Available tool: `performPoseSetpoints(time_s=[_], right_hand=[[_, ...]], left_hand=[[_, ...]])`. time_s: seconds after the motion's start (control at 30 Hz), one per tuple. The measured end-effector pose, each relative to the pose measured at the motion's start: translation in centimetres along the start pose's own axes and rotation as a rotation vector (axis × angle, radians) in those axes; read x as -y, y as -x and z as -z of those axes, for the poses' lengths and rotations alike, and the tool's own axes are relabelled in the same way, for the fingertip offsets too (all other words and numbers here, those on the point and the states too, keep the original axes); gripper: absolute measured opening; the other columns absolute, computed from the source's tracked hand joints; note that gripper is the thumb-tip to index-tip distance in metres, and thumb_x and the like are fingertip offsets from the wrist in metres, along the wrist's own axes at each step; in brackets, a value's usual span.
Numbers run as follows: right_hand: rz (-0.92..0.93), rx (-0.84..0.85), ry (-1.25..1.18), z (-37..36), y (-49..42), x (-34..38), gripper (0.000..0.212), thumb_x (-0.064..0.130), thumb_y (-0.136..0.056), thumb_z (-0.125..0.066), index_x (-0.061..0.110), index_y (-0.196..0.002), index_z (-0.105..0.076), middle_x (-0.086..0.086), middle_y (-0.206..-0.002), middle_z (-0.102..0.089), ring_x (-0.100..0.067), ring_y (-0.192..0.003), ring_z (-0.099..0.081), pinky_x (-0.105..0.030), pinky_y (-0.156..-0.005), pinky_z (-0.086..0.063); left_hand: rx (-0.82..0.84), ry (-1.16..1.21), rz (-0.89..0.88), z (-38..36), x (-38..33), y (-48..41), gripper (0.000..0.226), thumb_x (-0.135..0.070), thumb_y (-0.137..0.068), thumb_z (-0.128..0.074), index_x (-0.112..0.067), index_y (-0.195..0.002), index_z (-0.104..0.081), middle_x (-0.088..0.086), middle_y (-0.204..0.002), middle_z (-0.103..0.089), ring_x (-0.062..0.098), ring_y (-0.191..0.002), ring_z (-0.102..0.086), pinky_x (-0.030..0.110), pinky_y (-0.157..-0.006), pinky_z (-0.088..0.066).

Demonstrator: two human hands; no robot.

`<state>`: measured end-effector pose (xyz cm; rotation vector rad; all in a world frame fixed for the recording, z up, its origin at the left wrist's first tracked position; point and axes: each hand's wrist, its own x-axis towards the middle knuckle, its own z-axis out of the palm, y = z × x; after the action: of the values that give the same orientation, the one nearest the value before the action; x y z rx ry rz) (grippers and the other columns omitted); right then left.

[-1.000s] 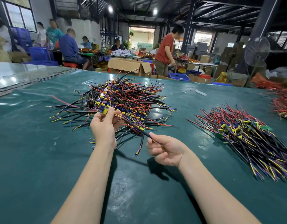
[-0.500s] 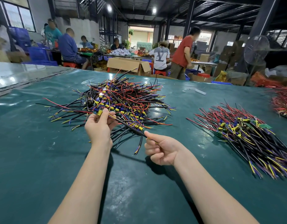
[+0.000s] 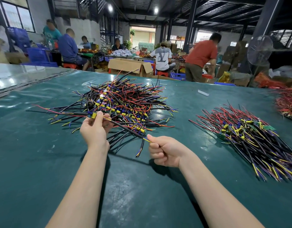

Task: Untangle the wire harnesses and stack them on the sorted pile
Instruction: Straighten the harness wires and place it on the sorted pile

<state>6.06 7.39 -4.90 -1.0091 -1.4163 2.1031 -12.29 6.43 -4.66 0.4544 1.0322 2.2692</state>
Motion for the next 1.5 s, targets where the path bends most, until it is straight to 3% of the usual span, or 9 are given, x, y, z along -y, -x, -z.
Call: performPoseSetpoints(time_s=[0.1,0.27,0.37,0.47,0.63,0.77,0.93,1.33,1.5], right_hand=[[0.045,0.061,0.110,-0.4,0.0,-0.1,0.062,0.032,-0.098,-0.033,0.021,-0.037,-0.042,0.011,-0.037,-0.026,-0.001,-0.031,-0.024,-0.010,-0.030,-0.017],[0.096,0.225,0.304,-0.7,0.7,0.0,0.051,0.026,-0.089,-0.042,0.020,-0.038,-0.048,0.008,-0.035,-0.032,-0.006,-0.031,-0.032,-0.017,-0.040,-0.014],[0.011,0.296,0.513,-0.8,0.7,-0.4,0.054,0.023,-0.095,-0.039,0.020,-0.044,-0.056,0.006,-0.038,-0.046,-0.007,-0.037,-0.052,-0.012,-0.036,-0.024],[-0.065,0.344,0.506,-0.2,1.1,0.2,0.045,0.039,-0.091,-0.037,0.016,-0.064,-0.065,0.004,-0.048,-0.060,-0.009,-0.051,-0.064,-0.013,-0.038,-0.037],[0.147,-0.185,0.290,1.4,-0.3,0.0,0.038,0.042,-0.093,-0.042,0.012,-0.083,-0.063,0.007,-0.045,-0.044,-0.004,-0.034,-0.037,-0.011,-0.035,-0.021],[0.349,-0.313,0.180,0.5,-1.3,0.1,0.022,0.034,-0.089,-0.055,0.016,-0.075,-0.055,0.007,-0.052,-0.038,-0.002,-0.035,-0.027,-0.011,-0.036,-0.017],[0.420,-0.358,0.175,0.6,-1.1,-0.3,0.022,0.012,-0.090,-0.056,0.009,-0.068,-0.059,0.005,-0.043,-0.045,-0.002,-0.034,-0.036,-0.014,-0.035,-0.032],[0.408,-0.367,-0.145,1.2,-1.0,-0.6,0.022,0.019,-0.089,-0.057,0.012,-0.069,-0.053,0.004,-0.046,-0.047,-0.005,-0.036,-0.047,-0.014,-0.038,-0.040],[0.405,-0.343,-0.193,1.2,-1.0,-0.6,0.016,0.014,-0.089,-0.055,0.011,-0.074,-0.059,0.003,-0.055,-0.056,-0.007,-0.047,-0.055,-0.015,-0.041,-0.042]], left_hand=[[-0.023,-0.017,0.014,0.1,0.0,-0.1,0.019,-0.011,-0.093,-0.054,-0.015,-0.075,-0.048,-0.002,-0.064,-0.064,0.000,-0.046,-0.059,0.015,-0.044,-0.048],[0.003,0.005,0.148,-0.2,-0.1,0.1,0.020,-0.005,-0.091,-0.055,-0.013,-0.074,-0.049,-0.007,-0.043,-0.061,0.001,-0.039,-0.056,0.014,-0.041,-0.048],[0.019,0.012,0.311,-0.3,-0.1,0.5,0.019,-0.002,-0.090,-0.056,-0.009,-0.072,-0.050,-0.004,-0.039,-0.058,0.003,-0.035,-0.054,0.014,-0.038,-0.046],[0.086,-0.019,0.481,0.2,-0.9,0.1,0.019,-0.009,-0.088,-0.060,-0.008,-0.070,-0.055,-0.005,-0.038,-0.057,0.001,-0.031,-0.050,0.011,-0.036,-0.043],[0.454,-0.423,0.507,-0.9,-1.0,1.7,0.018,-0.015,-0.082,-0.066,-0.009,-0.067,-0.060,-0.007,-0.042,-0.056,-0.001,-0.033,-0.047,0.010,-0.036,-0.042],[0.844,-0.716,0.469,-1.8,0.6,4.7,0.027,-0.012,-0.085,-0.064,-0.010,-0.059,-0.055,-0.005,-0.038,-0.051,0.004,-0.029,-0.042,0.008,-0.033,-0.028],[0.830,-0.769,0.461,-1.5,1.9,5.3,0.024,-0.009,-0.085,-0.063,-0.010,-0.062,-0.056,-0.006,-0.040,-0.052,0.004,-0.032,-0.044,0.009,-0.035,-0.031],[0.819,-0.604,0.683,-1.9,1.8,4.7,0.028,-0.018,-0.091,-0.057,-0.013,-0.063,-0.055,-0.010,-0.043,-0.051,-0.002,-0.035,-0.045,0.008,-0.036,-0.039],[0.874,-0.682,0.481,-1.7,1.9,4.9,0.028,-0.015,-0.092,-0.055,-0.013,-0.064,-0.057,-0.007,-0.052,-0.055,-0.003,-0.041,-0.047,0.010,-0.040,-0.040]])
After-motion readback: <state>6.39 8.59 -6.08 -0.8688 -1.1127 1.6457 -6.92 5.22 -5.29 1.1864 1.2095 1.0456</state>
